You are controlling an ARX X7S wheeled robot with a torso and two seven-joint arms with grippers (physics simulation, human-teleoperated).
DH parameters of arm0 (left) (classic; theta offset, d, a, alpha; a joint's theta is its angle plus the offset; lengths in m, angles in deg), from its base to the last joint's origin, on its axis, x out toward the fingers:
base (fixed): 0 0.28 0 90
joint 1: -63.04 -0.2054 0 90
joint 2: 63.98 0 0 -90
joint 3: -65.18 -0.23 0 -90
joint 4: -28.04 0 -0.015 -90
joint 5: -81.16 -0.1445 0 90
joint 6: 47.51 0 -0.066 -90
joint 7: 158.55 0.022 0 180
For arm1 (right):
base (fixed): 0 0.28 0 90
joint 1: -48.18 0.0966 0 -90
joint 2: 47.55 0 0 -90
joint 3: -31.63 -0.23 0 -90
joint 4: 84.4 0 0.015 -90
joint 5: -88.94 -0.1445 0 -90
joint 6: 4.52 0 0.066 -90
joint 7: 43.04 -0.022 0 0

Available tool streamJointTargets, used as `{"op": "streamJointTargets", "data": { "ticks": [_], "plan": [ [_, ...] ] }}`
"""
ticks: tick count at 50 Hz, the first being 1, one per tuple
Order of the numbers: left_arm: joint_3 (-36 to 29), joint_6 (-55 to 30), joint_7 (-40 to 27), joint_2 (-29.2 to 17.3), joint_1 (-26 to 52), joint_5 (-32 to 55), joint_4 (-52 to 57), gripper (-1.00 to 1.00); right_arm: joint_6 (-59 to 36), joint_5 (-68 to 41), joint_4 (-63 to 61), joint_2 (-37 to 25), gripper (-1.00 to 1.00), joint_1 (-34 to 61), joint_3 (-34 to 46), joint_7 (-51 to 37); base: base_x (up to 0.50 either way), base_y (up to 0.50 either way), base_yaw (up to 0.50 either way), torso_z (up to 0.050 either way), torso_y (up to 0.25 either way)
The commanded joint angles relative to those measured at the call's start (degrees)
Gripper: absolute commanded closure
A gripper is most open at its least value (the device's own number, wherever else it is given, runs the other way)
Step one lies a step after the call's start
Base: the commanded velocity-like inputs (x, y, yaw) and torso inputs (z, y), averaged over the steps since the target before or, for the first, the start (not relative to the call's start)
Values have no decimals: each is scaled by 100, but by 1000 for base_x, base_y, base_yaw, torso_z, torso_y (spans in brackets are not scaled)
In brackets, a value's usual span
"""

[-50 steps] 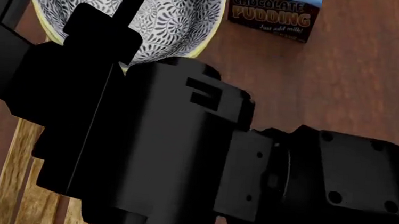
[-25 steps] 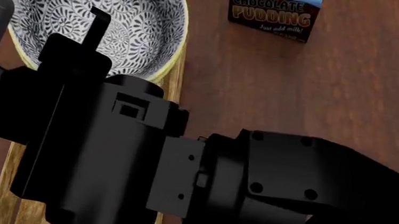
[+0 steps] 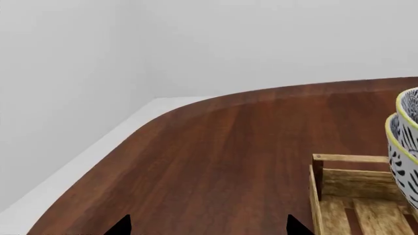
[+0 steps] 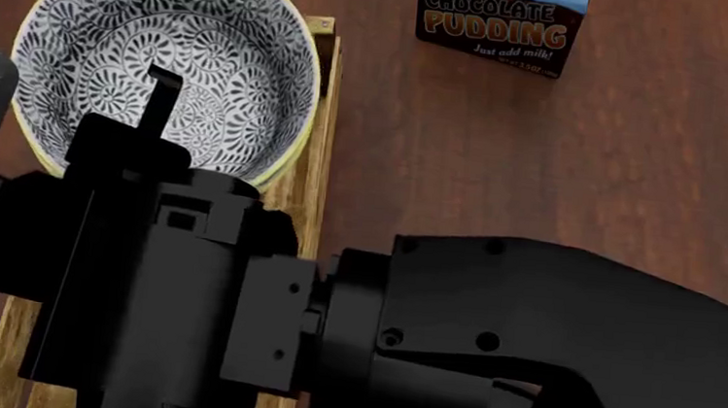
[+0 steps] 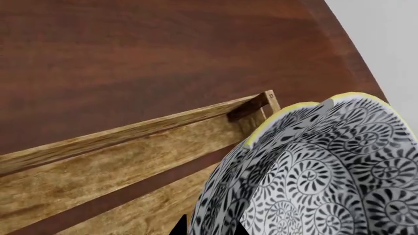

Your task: Stack the left bowl on the right bowl and place them in the tray.

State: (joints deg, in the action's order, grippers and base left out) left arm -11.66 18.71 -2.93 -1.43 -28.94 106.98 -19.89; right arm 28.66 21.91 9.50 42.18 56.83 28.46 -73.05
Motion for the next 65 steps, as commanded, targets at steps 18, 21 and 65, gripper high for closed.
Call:
{"op": "streamJointTargets", "data": {
  "ticks": [18, 21, 65],
  "plan": [
    [85, 68, 3, -11, -73, 96, 4, -100, 45, 745, 123, 27, 100, -224, 202, 882, 0, 0, 0, 0, 1],
    [122, 72, 0, -16, -94, 120, 18, -100, 28, 832, 159, 27, 100, -289, 193, 954, 0, 0, 0, 0, 0],
    [157, 135, -16, -48, -153, 193, 55, -100, 80, 1587, 375, 27, 100, -806, 176, 1687, 0, 0, 0, 0, 1]
  ]
}}
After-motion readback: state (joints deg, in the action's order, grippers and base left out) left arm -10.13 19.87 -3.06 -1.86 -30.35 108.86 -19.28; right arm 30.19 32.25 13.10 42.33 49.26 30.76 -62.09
